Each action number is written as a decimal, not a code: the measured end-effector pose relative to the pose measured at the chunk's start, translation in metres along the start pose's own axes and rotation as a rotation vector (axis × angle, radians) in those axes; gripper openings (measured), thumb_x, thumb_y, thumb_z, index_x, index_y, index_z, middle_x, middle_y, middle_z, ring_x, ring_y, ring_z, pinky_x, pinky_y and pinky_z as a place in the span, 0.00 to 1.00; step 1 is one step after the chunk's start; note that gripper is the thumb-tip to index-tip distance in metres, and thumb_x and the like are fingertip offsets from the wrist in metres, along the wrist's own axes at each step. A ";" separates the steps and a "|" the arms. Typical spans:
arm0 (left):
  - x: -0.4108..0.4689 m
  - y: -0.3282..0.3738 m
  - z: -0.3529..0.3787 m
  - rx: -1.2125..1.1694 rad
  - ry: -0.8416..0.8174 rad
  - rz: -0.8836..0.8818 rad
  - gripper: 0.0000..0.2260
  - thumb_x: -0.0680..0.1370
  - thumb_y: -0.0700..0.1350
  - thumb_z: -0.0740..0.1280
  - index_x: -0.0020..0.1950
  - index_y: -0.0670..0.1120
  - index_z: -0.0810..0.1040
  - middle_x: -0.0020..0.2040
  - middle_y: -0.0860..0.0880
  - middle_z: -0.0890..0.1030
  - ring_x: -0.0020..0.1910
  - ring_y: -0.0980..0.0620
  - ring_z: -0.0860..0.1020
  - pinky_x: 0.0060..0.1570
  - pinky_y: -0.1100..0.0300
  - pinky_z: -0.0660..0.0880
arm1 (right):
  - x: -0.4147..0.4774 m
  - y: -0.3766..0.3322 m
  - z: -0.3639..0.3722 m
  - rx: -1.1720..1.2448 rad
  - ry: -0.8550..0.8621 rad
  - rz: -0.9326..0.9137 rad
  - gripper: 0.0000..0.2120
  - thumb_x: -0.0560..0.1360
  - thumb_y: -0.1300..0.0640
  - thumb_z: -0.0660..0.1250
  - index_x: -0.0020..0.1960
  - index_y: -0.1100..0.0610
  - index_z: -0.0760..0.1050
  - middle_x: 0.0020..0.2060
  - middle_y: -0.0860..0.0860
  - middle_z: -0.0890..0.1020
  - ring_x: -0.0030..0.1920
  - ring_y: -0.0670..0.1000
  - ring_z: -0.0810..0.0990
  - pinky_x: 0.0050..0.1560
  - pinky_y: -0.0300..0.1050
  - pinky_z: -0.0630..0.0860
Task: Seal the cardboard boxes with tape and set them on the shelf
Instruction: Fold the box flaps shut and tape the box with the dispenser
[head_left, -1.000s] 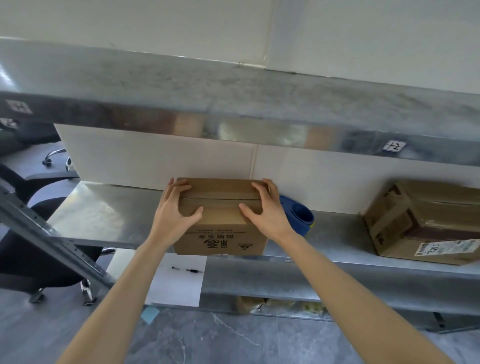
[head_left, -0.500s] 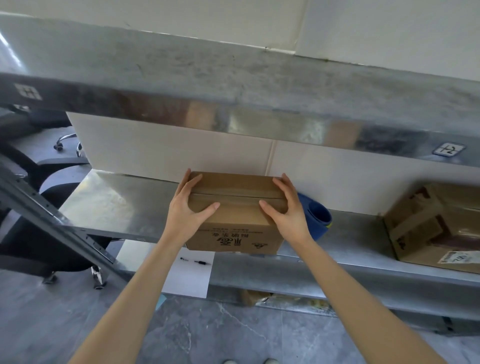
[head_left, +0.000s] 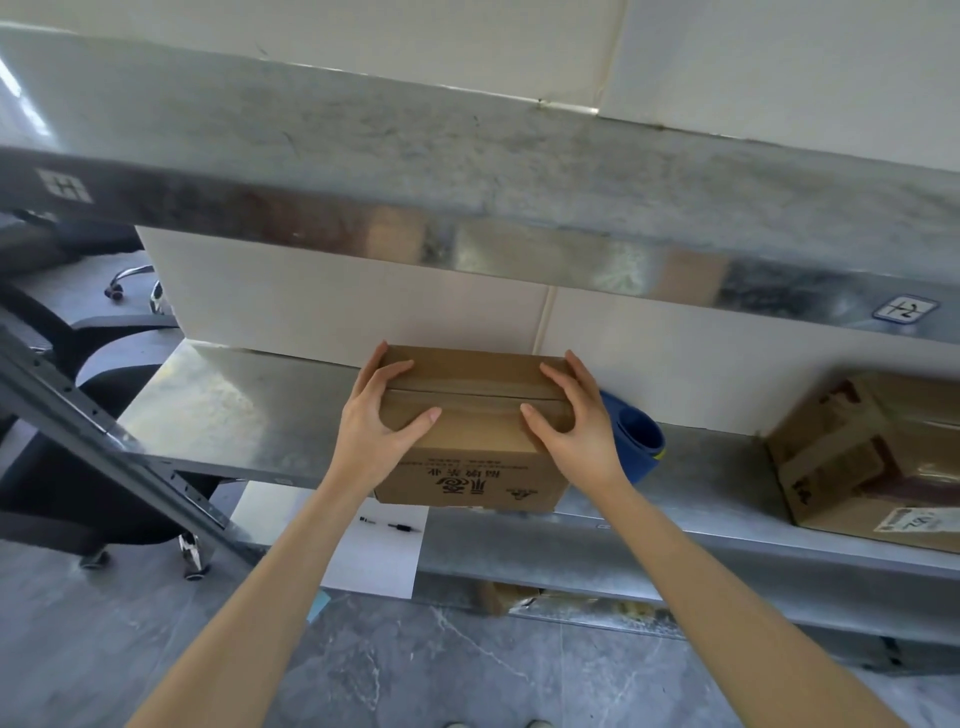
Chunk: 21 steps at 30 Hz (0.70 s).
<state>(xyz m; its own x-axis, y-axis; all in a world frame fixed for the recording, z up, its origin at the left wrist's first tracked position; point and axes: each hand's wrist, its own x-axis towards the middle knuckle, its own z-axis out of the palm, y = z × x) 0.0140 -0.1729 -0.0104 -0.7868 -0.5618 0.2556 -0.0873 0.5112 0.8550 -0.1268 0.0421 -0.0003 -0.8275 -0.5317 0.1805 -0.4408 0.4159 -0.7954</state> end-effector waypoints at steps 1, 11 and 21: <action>0.000 0.001 -0.001 0.004 0.001 0.019 0.24 0.72 0.49 0.77 0.67 0.54 0.75 0.78 0.61 0.61 0.74 0.63 0.63 0.69 0.65 0.62 | 0.000 -0.001 -0.002 -0.032 0.010 -0.021 0.24 0.76 0.47 0.70 0.71 0.47 0.71 0.76 0.41 0.59 0.75 0.40 0.59 0.68 0.33 0.60; -0.028 -0.002 -0.020 -0.010 -0.041 0.027 0.34 0.69 0.67 0.73 0.72 0.58 0.69 0.75 0.63 0.62 0.71 0.67 0.64 0.66 0.59 0.67 | -0.027 -0.005 -0.022 0.044 0.153 -0.084 0.30 0.72 0.37 0.67 0.68 0.53 0.72 0.68 0.48 0.73 0.71 0.46 0.69 0.71 0.43 0.67; -0.041 -0.006 -0.011 -0.001 0.026 -0.008 0.33 0.67 0.50 0.81 0.69 0.59 0.72 0.72 0.57 0.71 0.65 0.69 0.68 0.63 0.59 0.71 | -0.038 -0.004 -0.022 0.035 -0.067 -0.019 0.32 0.72 0.47 0.75 0.72 0.44 0.66 0.75 0.47 0.63 0.71 0.38 0.60 0.68 0.38 0.64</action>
<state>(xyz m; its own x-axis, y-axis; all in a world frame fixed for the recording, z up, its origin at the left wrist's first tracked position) 0.0539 -0.1600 -0.0211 -0.7698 -0.5827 0.2603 -0.0933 0.5063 0.8573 -0.1016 0.0771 0.0086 -0.7935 -0.5877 0.1581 -0.4429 0.3794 -0.8124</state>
